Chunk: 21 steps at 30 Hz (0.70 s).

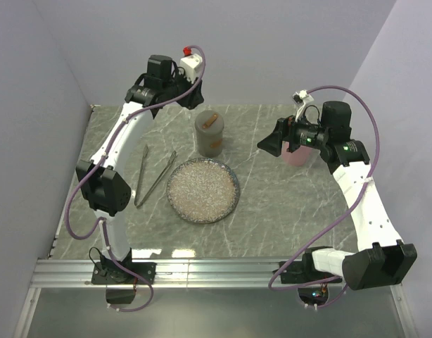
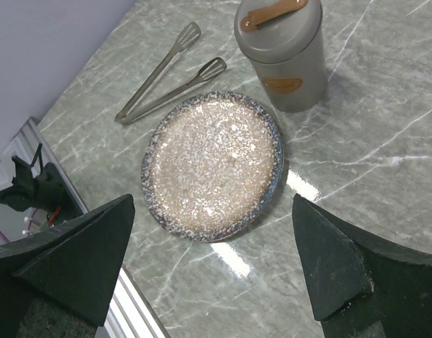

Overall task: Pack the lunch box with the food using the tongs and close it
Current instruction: Close the box lid on the packing box.

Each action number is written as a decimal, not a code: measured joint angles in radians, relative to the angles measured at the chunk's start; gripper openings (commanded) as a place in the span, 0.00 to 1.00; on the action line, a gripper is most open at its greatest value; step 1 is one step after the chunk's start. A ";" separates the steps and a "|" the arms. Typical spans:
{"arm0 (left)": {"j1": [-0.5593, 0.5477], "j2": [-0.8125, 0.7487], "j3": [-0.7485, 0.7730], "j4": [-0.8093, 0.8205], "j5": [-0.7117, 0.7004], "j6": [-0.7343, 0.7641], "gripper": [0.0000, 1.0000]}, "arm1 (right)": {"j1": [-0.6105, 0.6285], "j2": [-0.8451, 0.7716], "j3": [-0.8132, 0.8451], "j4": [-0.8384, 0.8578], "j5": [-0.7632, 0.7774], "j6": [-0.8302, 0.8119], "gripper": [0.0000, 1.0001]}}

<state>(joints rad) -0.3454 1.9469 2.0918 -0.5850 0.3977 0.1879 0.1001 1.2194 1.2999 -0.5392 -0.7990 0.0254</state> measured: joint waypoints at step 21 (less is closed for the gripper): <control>-0.108 0.079 -0.083 -0.032 -0.134 0.117 0.50 | 0.000 -0.012 -0.026 0.000 -0.003 0.002 1.00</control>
<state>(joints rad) -0.4534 2.0262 2.0090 -0.6167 0.2642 0.3054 0.1001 1.2072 1.2743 -0.5396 -0.8021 0.0273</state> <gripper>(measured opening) 0.496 0.996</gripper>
